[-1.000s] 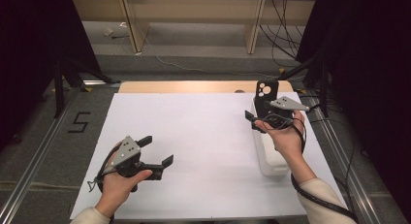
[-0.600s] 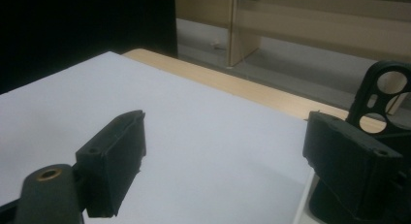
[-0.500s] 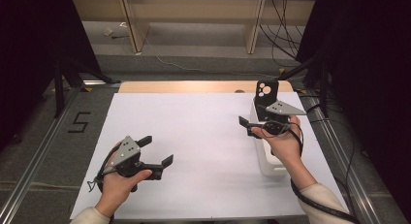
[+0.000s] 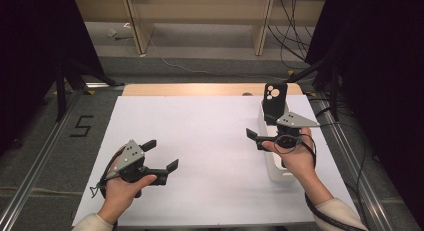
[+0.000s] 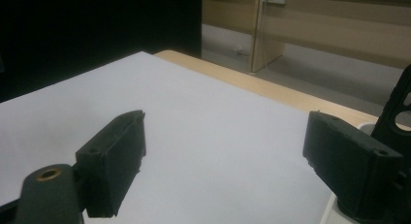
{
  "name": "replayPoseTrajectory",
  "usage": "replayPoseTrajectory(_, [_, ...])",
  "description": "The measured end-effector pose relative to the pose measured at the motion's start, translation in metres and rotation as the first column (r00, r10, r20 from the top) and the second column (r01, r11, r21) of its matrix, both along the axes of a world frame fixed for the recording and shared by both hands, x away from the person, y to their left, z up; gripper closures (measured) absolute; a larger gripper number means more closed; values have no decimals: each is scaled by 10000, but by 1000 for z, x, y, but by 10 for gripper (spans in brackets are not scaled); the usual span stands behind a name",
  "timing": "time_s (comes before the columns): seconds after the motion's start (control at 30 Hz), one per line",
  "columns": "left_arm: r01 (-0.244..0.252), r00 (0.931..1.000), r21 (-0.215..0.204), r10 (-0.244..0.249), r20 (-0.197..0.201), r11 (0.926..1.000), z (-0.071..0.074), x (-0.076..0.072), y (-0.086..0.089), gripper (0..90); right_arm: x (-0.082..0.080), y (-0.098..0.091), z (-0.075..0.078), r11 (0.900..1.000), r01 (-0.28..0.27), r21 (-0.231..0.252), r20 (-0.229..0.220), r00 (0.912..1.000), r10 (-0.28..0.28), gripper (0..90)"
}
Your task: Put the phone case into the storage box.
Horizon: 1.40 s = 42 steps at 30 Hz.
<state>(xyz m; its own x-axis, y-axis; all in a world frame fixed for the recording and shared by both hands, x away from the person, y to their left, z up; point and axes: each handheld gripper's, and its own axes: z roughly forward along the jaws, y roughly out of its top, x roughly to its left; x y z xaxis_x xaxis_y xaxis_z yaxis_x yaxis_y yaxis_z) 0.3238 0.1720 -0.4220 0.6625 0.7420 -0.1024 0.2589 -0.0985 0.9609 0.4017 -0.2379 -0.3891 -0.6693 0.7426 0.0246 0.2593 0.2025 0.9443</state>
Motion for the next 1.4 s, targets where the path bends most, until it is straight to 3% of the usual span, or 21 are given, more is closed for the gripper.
replayPoseTrajectory(0.87, [-281,9996,98,280,25,9996,-2,7,6,14,-33,-17,-8,9987,-505,-61,121,9986,506,166])
replayPoseTrajectory(1.4, [-362,9993,229,362,-3,9991,-5,12,7,15,-43,-23,-13,9981,-592,-167,166,9981,595,166])
